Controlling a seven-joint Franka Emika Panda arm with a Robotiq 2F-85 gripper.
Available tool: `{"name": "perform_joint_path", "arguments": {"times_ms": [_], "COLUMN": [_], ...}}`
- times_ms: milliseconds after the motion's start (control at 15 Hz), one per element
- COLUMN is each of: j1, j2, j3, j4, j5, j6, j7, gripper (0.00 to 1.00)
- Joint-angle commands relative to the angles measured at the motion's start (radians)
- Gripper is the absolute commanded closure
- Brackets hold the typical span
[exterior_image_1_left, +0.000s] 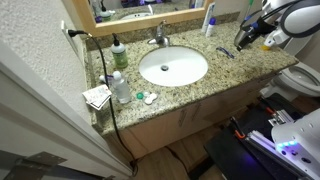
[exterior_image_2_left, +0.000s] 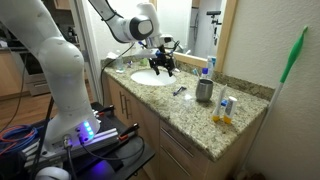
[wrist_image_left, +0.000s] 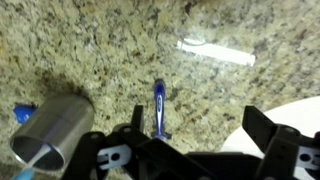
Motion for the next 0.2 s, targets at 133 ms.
{"name": "perform_joint_path", "arguments": {"times_ms": [133], "j1": [0.08], "j2": [-0.099], "j3": [-0.031], "j4": [0.017], "j5": [0.0], "j6": [0.013], "j7": [-0.04], "gripper": [0.0]}}
